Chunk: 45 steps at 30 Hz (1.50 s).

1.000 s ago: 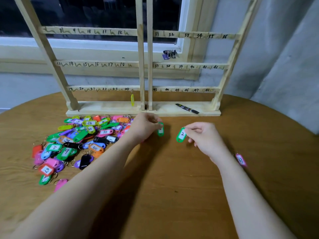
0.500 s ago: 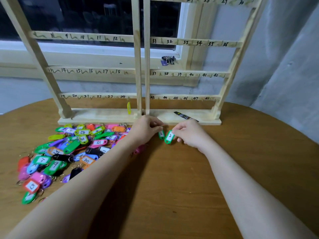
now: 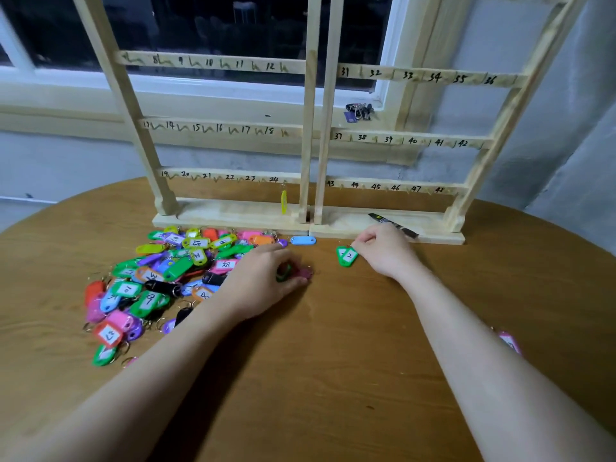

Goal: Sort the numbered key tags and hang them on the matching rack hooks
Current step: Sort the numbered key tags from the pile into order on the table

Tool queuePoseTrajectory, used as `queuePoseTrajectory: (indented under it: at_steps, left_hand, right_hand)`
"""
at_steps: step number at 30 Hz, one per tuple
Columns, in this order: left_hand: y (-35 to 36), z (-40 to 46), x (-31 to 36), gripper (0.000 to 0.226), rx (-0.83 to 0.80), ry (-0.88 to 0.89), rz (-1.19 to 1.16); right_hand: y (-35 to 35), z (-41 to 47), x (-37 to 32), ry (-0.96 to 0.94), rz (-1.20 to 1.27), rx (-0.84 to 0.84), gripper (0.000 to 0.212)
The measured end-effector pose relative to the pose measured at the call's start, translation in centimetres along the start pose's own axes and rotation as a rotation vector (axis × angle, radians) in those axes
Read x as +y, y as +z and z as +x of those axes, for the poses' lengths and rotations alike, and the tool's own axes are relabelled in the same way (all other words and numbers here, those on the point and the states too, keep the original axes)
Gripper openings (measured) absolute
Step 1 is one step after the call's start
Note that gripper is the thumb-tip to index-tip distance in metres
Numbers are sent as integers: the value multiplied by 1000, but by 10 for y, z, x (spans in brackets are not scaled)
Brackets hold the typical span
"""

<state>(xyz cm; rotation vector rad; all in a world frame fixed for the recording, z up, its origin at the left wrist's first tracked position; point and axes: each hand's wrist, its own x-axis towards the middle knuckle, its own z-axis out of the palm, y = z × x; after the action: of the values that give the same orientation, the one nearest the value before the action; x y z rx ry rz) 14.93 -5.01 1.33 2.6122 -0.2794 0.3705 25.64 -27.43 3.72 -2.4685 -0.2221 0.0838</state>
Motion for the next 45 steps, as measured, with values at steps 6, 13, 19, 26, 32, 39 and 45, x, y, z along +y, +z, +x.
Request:
queuePoseTrajectory:
  at_steps: [6, 13, 19, 26, 32, 39, 45]
  left_hand:
    - [-13, -13, -23, 21, 48, -57, -4]
    - [-27, -31, -50, 46, 151, -5, 249]
    - [-29, -28, -54, 36, 202, -38, 234]
    - [-43, -31, -30, 38, 315, -185, -284]
    - [-40, -34, -16, 37, 192, -249, -661]
    - [-35, -36, -2, 30, 98, -317, -918]
    - [-27, -37, 9, 24, 61, -294, -930]
  right_hand:
    - [18, -31, -8, -129, 19, 89, 19]
    - [46, -31, -43, -416, -336, 20, 29]
    - [64, 2, -66, -466, -587, 89, 33]
    - [63, 11, -84, -666, -987, 53, 22]
    - [50, -18, -77, -292, -212, 63, 31]
    - [43, -84, -46, 96, 725, 40, 20]
    - [43, -90, -42, 38, 806, 120, 17]
